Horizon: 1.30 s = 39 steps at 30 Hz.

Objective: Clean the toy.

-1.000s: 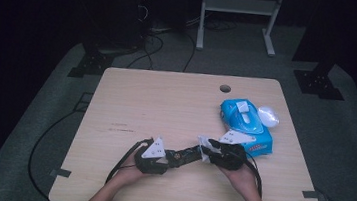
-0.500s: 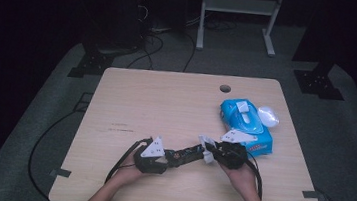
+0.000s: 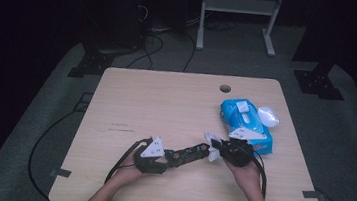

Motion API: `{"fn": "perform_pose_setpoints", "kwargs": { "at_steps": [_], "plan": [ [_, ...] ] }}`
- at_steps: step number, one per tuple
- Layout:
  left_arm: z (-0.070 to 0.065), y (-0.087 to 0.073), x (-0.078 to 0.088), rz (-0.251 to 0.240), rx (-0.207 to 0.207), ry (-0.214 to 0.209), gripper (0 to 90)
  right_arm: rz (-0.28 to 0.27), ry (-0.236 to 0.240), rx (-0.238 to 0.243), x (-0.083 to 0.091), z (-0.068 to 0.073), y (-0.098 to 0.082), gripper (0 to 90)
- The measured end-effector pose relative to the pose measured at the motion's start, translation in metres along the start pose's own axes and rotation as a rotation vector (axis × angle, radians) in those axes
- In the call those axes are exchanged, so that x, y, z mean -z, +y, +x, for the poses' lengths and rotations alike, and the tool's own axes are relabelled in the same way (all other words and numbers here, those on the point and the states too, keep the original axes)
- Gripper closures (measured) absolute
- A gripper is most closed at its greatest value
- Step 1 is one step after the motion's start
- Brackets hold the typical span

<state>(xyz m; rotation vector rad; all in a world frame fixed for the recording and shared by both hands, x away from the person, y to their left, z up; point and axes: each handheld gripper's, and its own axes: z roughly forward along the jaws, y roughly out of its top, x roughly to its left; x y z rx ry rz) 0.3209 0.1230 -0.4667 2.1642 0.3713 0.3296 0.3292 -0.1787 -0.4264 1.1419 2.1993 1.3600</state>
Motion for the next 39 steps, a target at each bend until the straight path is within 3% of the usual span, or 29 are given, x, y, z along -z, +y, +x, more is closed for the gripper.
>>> {"fn": "perform_pose_setpoints", "kwargs": {
  "at_steps": [4, 8, 12, 14, 18, 23, 29, 30, 33, 36, 39],
  "plan": [
    [0.000, 0.001, -0.001, 0.000, 0.001, 0.000, 58.6, -0.038, 0.072, 0.020, -0.001, 0.019, 0.007, 82.9],
    [-0.001, 0.001, -0.002, -0.003, 0.003, 0.000, 58.7, -0.026, 0.167, 0.054, -0.015, 0.047, 0.009, 82.9],
    [-0.002, 0.001, -0.002, -0.001, 0.006, 0.004, 58.6, 0.016, 0.195, 0.112, -0.031, 0.067, 0.005, 82.9],
    [-0.001, 0.001, -0.002, -0.004, 0.010, 0.000, 58.7, 0.028, 0.179, 0.138, -0.034, 0.069, 0.004, 82.9],
    [-0.001, 0.001, -0.002, -0.006, 0.008, -0.001, 58.7, 0.036, 0.123, 0.157, -0.031, 0.060, 0.002, 83.0],
    [-0.001, 0.001, -0.002, -0.003, -0.002, 0.002, 58.7, 0.035, 0.078, 0.117, -0.021, 0.039, 0.000, 82.9],
    [0.001, -0.001, 0.001, 0.000, 0.000, 0.000, 58.7, 0.037, 0.003, 0.119, -0.011, 0.026, 0.000, 83.0],
    [0.001, -0.001, 0.001, 0.001, 0.000, 0.001, 58.7, 0.034, -0.012, 0.100, -0.009, 0.019, 0.000, 82.9],
    [0.002, -0.002, 0.003, 0.006, 0.005, -0.001, 58.7, 0.022, -0.030, 0.055, -0.004, 0.009, -0.002, 82.9],
    [0.004, -0.003, 0.007, 0.012, 0.010, -0.005, 58.7, 0.010, -0.006, 0.011, -0.003, 0.005, -0.003, 82.9],
    [0.007, -0.007, 0.016, 0.034, 0.015, -0.009, 58.7, 0.010, 0.020, 0.012, -0.008, 0.009, -0.004, 82.9]
  ]
}}
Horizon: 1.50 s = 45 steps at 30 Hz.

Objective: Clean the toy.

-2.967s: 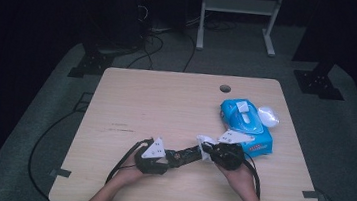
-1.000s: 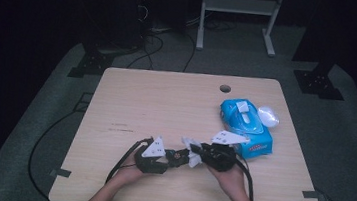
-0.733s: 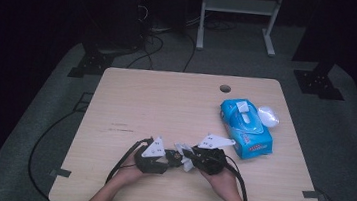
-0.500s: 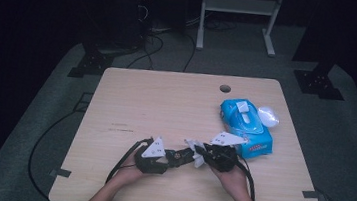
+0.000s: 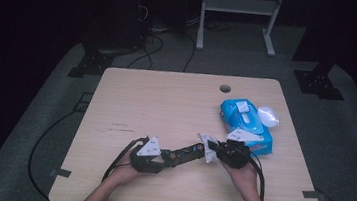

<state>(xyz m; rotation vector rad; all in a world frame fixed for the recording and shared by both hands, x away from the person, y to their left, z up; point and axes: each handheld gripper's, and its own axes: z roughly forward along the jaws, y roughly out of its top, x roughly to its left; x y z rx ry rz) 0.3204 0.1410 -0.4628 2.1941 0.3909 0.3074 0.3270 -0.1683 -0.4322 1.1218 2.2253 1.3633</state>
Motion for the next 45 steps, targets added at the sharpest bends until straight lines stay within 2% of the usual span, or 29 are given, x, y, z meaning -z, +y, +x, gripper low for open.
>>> {"fn": "perform_pose_setpoints", "kwargs": {
  "at_steps": [4, 5, 7, 11, 13, 15, 16, 22, 26, 31, 33, 36, 40, 43, 45],
  "plan": [
    [0.002, -0.002, 0.007, 0.021, 0.023, 0.009, 58.0, 0.001, 0.013, 0.010, -0.010, 0.011, 0.001, 82.9],
    [0.002, -0.002, 0.010, 0.011, 0.046, 0.016, 55.1, 0.001, 0.022, 0.003, -0.012, 0.013, 0.001, 82.9],
    [0.002, 0.002, 0.015, 0.004, 0.055, 0.029, 50.6, -0.007, 0.036, 0.000, -0.016, 0.018, 0.001, 83.0],
    [0.001, 0.011, 0.017, 0.076, 0.025, 0.063, 41.3, -0.010, 0.059, 0.001, -0.023, 0.028, 0.002, 83.2],
    [0.001, 0.011, 0.017, 0.090, 0.008, 0.078, 43.3, -0.012, 0.066, 0.011, -0.023, 0.030, 0.002, 83.2],
    [0.004, 0.010, 0.019, 0.084, 0.017, 0.075, 50.7, -0.009, 0.071, 0.007, -0.023, 0.029, 0.002, 83.1],
    [0.006, 0.010, 0.020, 0.080, 0.031, 0.061, 52.6, -0.010, 0.076, -0.003, -0.022, 0.028, 0.002, 83.1],
    [0.008, 0.010, 0.021, 0.086, 0.014, 0.031, 58.6, -0.023, 0.069, -0.037, -0.018, 0.018, 0.001, 83.0],
    [0.011, 0.009, 0.023, 0.088, 0.028, 0.009, 59.2, -0.023, 0.068, -0.056, -0.017, 0.013, -0.001, 83.0],
    [0.018, 0.004, 0.033, 0.113, 0.037, -0.008, 59.3, -0.023, 0.069, -0.062, -0.016, 0.012, -0.002, 83.0],
    [0.021, 0.002, 0.036, 0.115, 0.055, -0.012, 59.2, -0.022, 0.069, -0.062, -0.016, 0.012, -0.002, 83.0],
    [0.023, 0.004, 0.037, 0.135, 0.064, -0.008, 58.3, -0.020, 0.071, -0.061, -0.018, 0.011, -0.002, 83.0],
    [0.025, 0.016, 0.032, 0.140, 0.066, -0.004, 50.3, -0.008, 0.075, -0.069, -0.020, 0.011, -0.003, 82.9],
    [0.026, 0.030, 0.025, 0.164, 0.052, -0.005, 46.0, 0.000, 0.074, -0.067, -0.023, 0.010, -0.006, 82.9],
    [0.026, 0.039, 0.018, 0.197, 0.039, -0.006, 44.3, 0.006, 0.074, -0.070, -0.023, 0.010, -0.007, 82.9]
  ]
}}
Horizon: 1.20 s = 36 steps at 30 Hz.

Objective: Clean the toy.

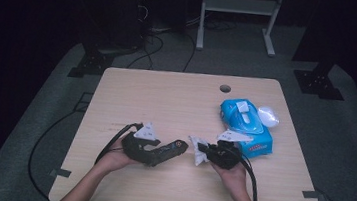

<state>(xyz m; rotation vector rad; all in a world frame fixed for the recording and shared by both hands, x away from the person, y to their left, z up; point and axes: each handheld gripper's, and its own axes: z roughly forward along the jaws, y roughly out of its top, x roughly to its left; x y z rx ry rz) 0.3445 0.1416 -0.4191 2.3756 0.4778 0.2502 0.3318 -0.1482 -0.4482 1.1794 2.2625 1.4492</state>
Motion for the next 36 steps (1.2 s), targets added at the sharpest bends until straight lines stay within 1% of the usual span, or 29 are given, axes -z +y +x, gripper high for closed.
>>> {"fn": "perform_pose_setpoints", "kwargs": {
  "at_steps": [2, 4, 7, 8, 11, 15, 17, 20, 22, 23, 24, 26, 29, 30, 32, 33, 35, 36],
  "plan": [
    [-0.001, 0.008, -0.006, 0.019, -0.005, -0.002, 43.2, 0.000, 0.000, 0.001, 0.000, 0.000, 0.000, 82.9],
    [-0.001, 0.016, -0.012, 0.054, -0.011, 0.001, 42.9, -0.001, 0.000, 0.000, 0.000, 0.000, 0.000, 82.9],
    [-0.002, 0.024, -0.022, 0.089, -0.009, 0.001, 43.0, -0.003, -0.001, 0.002, 0.001, 0.000, 0.000, 82.9],
    [-0.002, 0.026, -0.024, 0.101, -0.014, 0.001, 43.0, -0.002, -0.001, 0.000, 0.001, 0.000, 0.000, 82.9],
    [-0.001, 0.031, -0.030, 0.129, -0.006, -0.010, 44.2, 0.002, 0.001, 0.002, 0.000, 0.000, 0.000, 82.9],
    [0.001, 0.036, -0.039, 0.186, 0.011, -0.016, 44.8, 0.005, -0.001, 0.006, -0.002, 0.001, -0.001, 82.9],
    [0.001, 0.039, -0.044, 0.218, 0.004, -0.018, 45.4, 0.005, -0.002, 0.009, -0.002, 0.001, -0.001, 82.9],
    [0.000, 0.042, -0.052, 0.278, -0.014, -0.015, 48.7, 0.006, -0.004, 0.005, -0.003, 0.000, -0.001, 82.8],
    [-0.001, 0.043, -0.055, 0.298, -0.034, 0.013, 53.8, 0.006, -0.005, 0.005, -0.002, -0.001, -0.001, 82.9],
    [-0.001, 0.044, -0.055, 0.298, -0.031, 0.007, 57.4, 0.004, -0.004, 0.006, -0.002, -0.001, -0.001, 82.8],
    [-0.001, 0.044, -0.055, 0.298, -0.036, 0.003, 58.0, 0.004, -0.004, 0.002, -0.002, -0.001, -0.001, 82.8],
    [-0.001, 0.043, -0.054, 0.287, -0.049, 0.007, 58.3, 0.003, -0.002, -0.003, -0.002, -0.002, -0.001, 82.8],
    [-0.003, 0.040, -0.052, 0.253, -0.056, -0.001, 58.6, 0.001, 0.010, -0.001, 0.000, -0.003, -0.001, 82.8],
    [-0.004, 0.039, -0.051, 0.243, -0.065, 0.001, 58.6, 0.001, 0.018, -0.007, 0.001, -0.003, 0.000, 82.8],
    [-0.006, 0.039, -0.047, 0.209, -0.076, 0.003, 58.7, -0.010, 0.027, -0.011, 0.003, -0.004, 0.001, 82.8],
    [-0.007, 0.039, -0.044, 0.184, -0.074, -0.001, 58.7, -0.013, 0.034, -0.016, 0.005, -0.004, 0.003, 82.8],
    [-0.009, 0.041, -0.037, 0.135, -0.082, -0.002, 58.8, -0.031, 0.058, -0.011, 0.009, -0.003, 0.007, 82.9],
    [-0.010, 0.043, -0.033, 0.110, -0.082, 0.000, 58.9, -0.037, 0.082, -0.014, 0.011, -0.002, 0.010, 82.9]
  ]
}}
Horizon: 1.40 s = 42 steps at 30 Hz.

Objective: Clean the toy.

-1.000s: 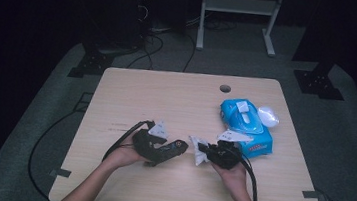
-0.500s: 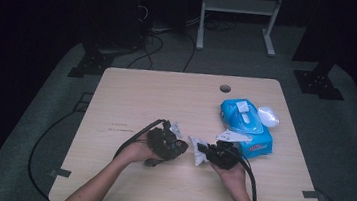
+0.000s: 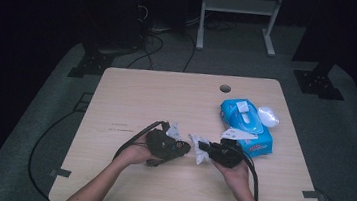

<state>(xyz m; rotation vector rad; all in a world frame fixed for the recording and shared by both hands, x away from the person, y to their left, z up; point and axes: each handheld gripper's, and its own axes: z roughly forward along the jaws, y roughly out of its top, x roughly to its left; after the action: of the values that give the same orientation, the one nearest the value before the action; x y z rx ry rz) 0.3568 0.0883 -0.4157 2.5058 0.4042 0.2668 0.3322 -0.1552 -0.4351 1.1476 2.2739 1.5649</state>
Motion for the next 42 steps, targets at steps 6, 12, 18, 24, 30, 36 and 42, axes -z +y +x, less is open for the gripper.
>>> {"fn": "perform_pose_setpoints", "kwargs": {
  "at_steps": [6, 12, 18, 24, 30, 36, 42],
  "plan": [
    [-0.011, 0.010, 0.012, -0.101, -0.039, 0.003, 59.0, -0.078, 0.122, -0.011, 0.018, 0.012, 0.022, 82.9],
    [-0.022, 0.019, 0.016, -0.144, -0.084, 0.008, 59.9, -0.094, 0.182, 0.010, 0.023, 0.022, 0.030, 83.0],
    [-0.018, 0.016, 0.017, -0.159, -0.070, 0.005, 63.4, -0.076, 0.120, -0.020, 0.030, 0.006, 0.024, 83.0],
    [-0.023, 0.021, 0.017, -0.172, -0.089, -0.003, 64.0, -0.092, 0.196, 0.007, 0.027, 0.025, 0.032, 83.1],
    [-0.022, 0.017, 0.023, -0.194, -0.085, 0.006, 64.6, -0.083, 0.154, 0.026, 0.026, 0.023, 0.031, 83.1],
    [-0.020, 0.017, 0.024, -0.207, -0.082, 0.004, 65.0, -0.087, 0.184, -0.034, 0.026, 0.016, 0.026, 83.2],
    [-0.022, 0.018, 0.025, -0.219, -0.084, 0.004, 65.7, -0.096, 0.207, -0.008, 0.025, 0.021, 0.031, 83.1]
  ]
}}
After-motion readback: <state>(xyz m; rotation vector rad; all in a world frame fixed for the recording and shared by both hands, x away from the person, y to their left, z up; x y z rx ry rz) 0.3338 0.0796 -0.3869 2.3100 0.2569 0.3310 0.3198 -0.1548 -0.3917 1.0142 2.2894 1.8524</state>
